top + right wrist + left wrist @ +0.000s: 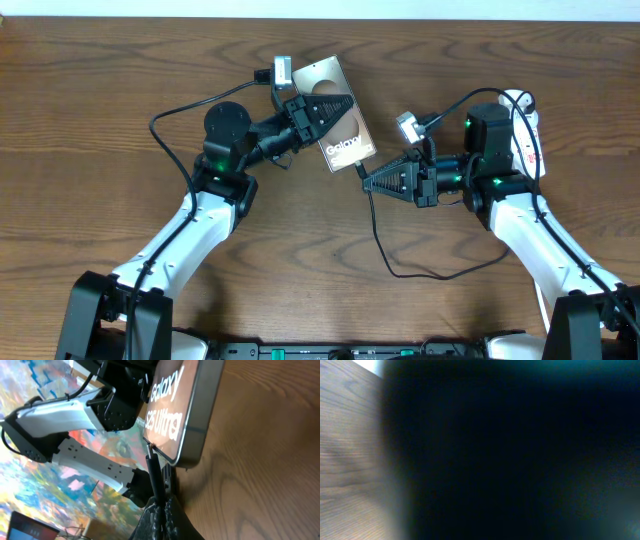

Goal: Plug charger to phone and switch on socket

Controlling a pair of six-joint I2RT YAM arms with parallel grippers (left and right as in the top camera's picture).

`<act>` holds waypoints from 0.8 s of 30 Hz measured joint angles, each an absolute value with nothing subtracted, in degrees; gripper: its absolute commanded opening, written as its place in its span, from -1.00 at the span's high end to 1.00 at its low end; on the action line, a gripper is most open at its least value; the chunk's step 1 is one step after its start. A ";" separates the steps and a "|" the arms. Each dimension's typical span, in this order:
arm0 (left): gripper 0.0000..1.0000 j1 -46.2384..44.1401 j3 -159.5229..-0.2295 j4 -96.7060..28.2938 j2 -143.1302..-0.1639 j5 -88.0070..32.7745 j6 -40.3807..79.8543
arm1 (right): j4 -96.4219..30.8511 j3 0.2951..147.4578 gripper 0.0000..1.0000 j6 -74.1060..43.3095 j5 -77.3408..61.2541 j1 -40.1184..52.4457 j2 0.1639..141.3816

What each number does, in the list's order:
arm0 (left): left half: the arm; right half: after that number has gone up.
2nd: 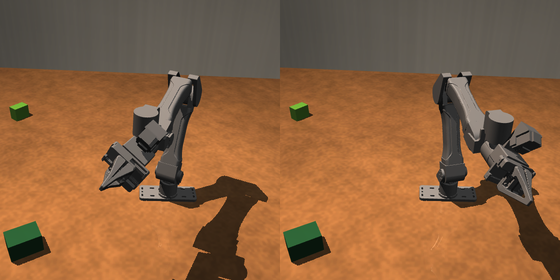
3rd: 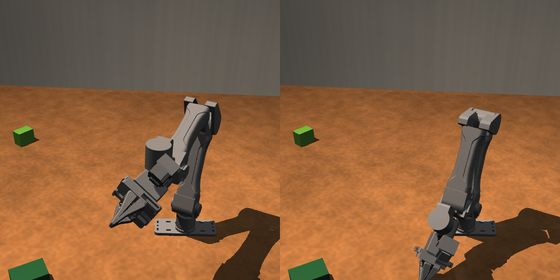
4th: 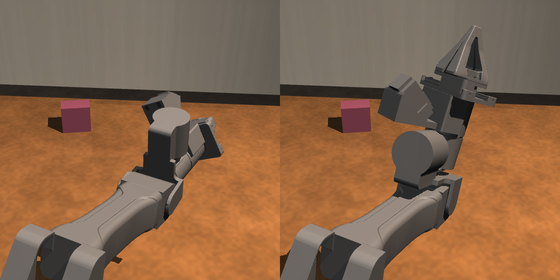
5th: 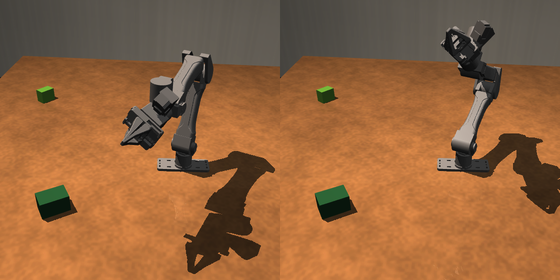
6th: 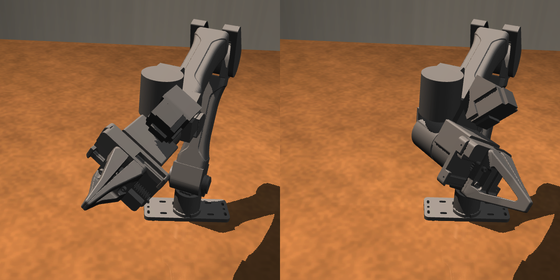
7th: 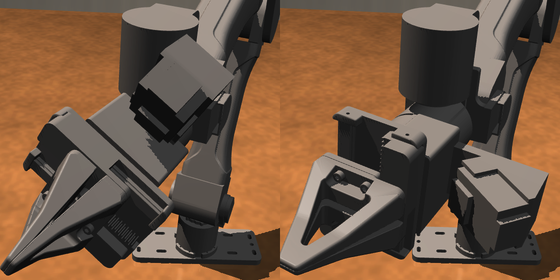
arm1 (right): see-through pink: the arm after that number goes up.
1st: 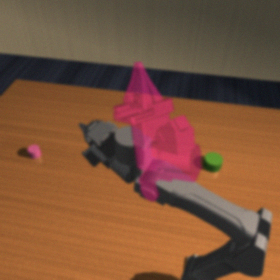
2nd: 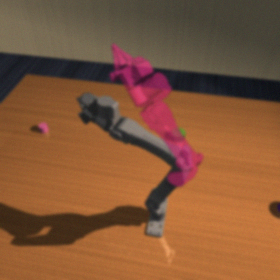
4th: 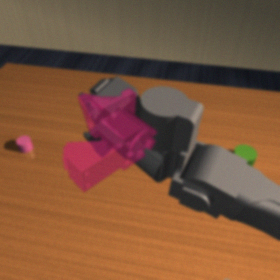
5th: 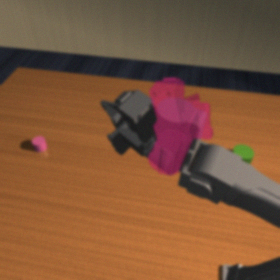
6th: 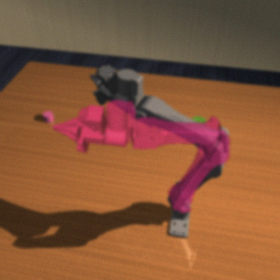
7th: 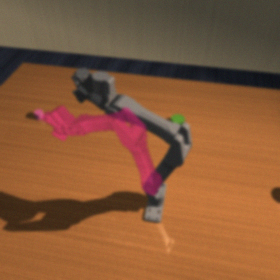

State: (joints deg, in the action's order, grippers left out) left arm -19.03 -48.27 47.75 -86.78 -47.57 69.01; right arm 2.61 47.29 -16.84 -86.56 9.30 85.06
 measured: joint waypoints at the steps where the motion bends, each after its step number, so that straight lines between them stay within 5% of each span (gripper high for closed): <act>1: 0.85 -19.03 -48.27 47.75 -86.78 -47.40 69.01 | 2.39 47.29 0.98 -17.06 -86.56 9.30 85.06; 24: 0.85 -19.42 -48.27 47.83 -86.78 -45.41 68.97 | 1.93 47.29 0.98 -18.48 -85.47 9.30 85.06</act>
State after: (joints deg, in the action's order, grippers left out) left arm -19.42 -48.27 47.83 -86.78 -45.41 68.97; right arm 1.93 47.29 -18.48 -85.47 9.30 85.06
